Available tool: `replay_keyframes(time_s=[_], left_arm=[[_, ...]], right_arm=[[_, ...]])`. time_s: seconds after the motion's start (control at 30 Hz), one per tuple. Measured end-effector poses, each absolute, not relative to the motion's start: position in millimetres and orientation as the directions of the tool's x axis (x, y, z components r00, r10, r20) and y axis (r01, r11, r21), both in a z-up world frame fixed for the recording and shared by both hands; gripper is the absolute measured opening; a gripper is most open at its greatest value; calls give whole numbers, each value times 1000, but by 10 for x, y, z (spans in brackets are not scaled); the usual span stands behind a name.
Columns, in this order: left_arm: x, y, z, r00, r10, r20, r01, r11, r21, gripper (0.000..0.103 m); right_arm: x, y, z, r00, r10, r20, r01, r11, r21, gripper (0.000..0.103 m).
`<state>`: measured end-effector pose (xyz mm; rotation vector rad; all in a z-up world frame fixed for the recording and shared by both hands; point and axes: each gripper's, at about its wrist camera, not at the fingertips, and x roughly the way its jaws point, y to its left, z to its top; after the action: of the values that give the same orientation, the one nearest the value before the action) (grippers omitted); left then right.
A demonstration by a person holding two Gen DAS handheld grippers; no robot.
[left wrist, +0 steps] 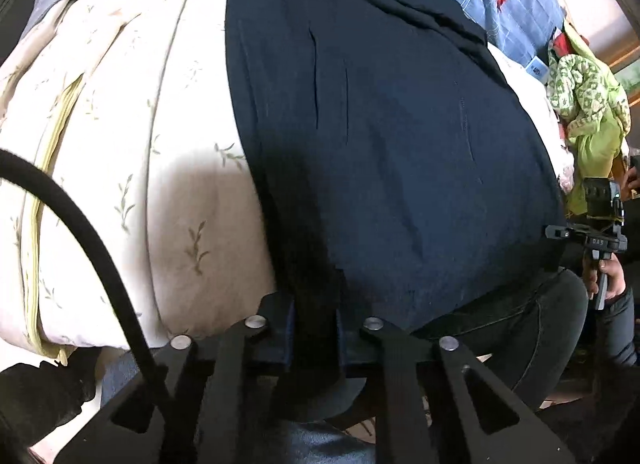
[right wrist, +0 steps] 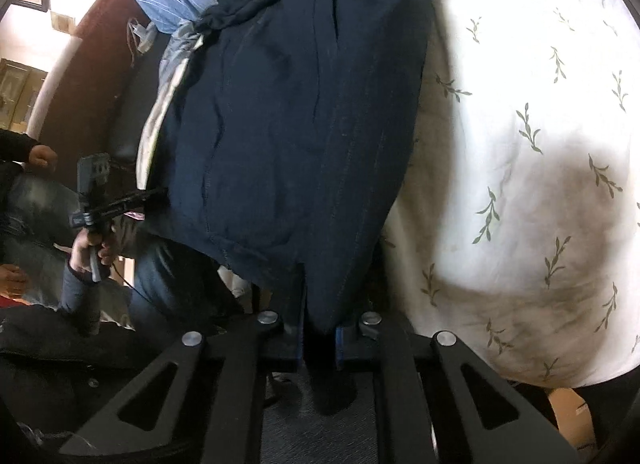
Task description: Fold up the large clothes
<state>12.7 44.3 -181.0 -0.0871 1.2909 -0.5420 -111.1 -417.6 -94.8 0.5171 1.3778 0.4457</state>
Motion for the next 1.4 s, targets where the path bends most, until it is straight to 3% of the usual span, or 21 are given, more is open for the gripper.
replay_keyframes(time_s=[0.6,0.8,0.83,0.97,1.03,1.07,1.1,1.13,1.17,1.27,1.4], left_arm=[[-183,629,-1776,125,-424,-897,347,866,-361,7],[-166,653,-1738,208,-279,-938,344,918,-196,37],[-159,653,-1752,213,-262,-941,343,922,-180,42],[-106,631,-1894,146,-279,-949,355,910,-213,44],[-53,616,-1999,96,-326,-940,343,898,-277,40],[-14,560,-2047,73,-355,-932,337,888,-312,29],[2,570,-2071,67,-374,-925,334,882,-333,22],[12,585,-2084,67,-383,-921,334,879,-341,19],[19,600,-2087,69,-391,-918,336,875,-348,13],[-17,636,-1993,86,-434,-897,372,849,-375,3],[-197,570,-1715,174,-428,-887,460,832,-311,2]], right_arm=[[-1129,-4100,-826,140,601,-787,-2,795,607,10],[-1065,-4068,-895,143,594,-792,-2,800,600,10],[-1053,-4058,-911,141,588,-796,0,804,594,13],[-1043,-4030,-948,133,570,-811,12,817,577,31],[-1023,-4017,-981,120,560,-820,16,825,565,42],[-1020,-4018,-989,113,564,-818,12,822,569,42],[-1018,-4012,-1002,103,578,-809,12,813,583,39],[-1014,-4005,-1018,91,590,-802,19,804,594,19],[-1014,-4006,-1030,87,590,-803,27,804,594,11],[-1046,-3962,-953,91,592,-801,-12,805,594,10],[-1083,-3982,-834,122,592,-796,6,802,597,10]])
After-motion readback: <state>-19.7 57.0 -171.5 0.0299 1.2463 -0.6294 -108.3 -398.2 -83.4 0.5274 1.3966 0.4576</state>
